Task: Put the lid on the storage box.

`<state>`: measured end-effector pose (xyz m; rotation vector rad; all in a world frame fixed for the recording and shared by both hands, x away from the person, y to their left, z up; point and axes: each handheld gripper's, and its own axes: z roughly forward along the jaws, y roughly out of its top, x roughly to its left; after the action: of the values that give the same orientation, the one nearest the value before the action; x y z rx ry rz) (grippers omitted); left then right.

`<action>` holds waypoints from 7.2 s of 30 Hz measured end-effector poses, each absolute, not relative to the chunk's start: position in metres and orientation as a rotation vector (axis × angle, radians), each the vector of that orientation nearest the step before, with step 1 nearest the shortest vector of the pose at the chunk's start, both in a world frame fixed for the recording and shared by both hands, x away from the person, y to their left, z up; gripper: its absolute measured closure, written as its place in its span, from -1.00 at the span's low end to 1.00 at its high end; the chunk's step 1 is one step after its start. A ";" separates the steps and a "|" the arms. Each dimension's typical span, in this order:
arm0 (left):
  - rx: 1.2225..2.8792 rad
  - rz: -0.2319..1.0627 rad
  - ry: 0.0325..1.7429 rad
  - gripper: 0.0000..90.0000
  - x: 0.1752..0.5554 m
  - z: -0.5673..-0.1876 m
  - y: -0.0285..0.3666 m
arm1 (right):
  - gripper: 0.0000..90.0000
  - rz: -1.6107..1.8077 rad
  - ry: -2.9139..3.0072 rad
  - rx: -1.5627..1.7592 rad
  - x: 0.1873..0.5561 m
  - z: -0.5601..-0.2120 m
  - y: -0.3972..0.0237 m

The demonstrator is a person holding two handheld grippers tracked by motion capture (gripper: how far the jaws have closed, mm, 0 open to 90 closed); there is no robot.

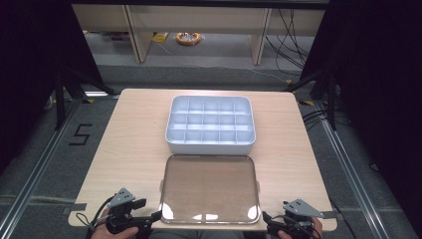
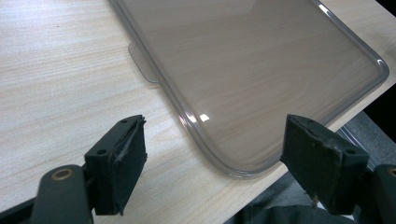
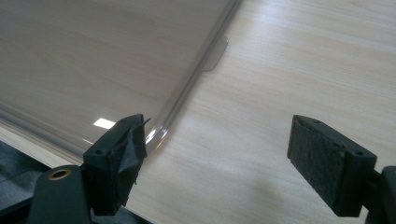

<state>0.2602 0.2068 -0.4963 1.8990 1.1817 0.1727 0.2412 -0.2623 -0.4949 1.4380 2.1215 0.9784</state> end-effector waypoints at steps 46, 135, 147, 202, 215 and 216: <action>1.908 0.037 1.286 0.07 0.305 -0.512 0.196 | -0.18 1.303 2.158 1.711 0.283 -0.509 -0.253; 1.766 0.020 1.294 0.27 0.305 -0.509 0.210 | 0.56 1.614 2.135 1.496 0.262 -0.495 -0.252; 1.742 0.082 1.240 0.35 0.301 -0.497 0.206 | 0.55 1.598 2.099 1.585 0.265 -0.495 -0.254; 1.632 0.303 1.215 0.35 0.447 -0.410 0.178 | 0.46 1.572 1.826 1.464 0.431 -0.418 -0.252; 1.591 0.295 1.285 0.34 0.481 -0.417 0.176 | 0.45 1.532 1.818 1.522 0.458 -0.419 -0.245; 1.596 0.298 1.286 0.34 0.483 -0.417 0.176 | 0.44 1.533 1.812 1.571 0.460 -0.418 -0.241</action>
<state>0.4830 0.1762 -0.4175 1.5958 1.2861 0.2978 0.4599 -0.2407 -0.4185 1.5706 1.8123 1.5328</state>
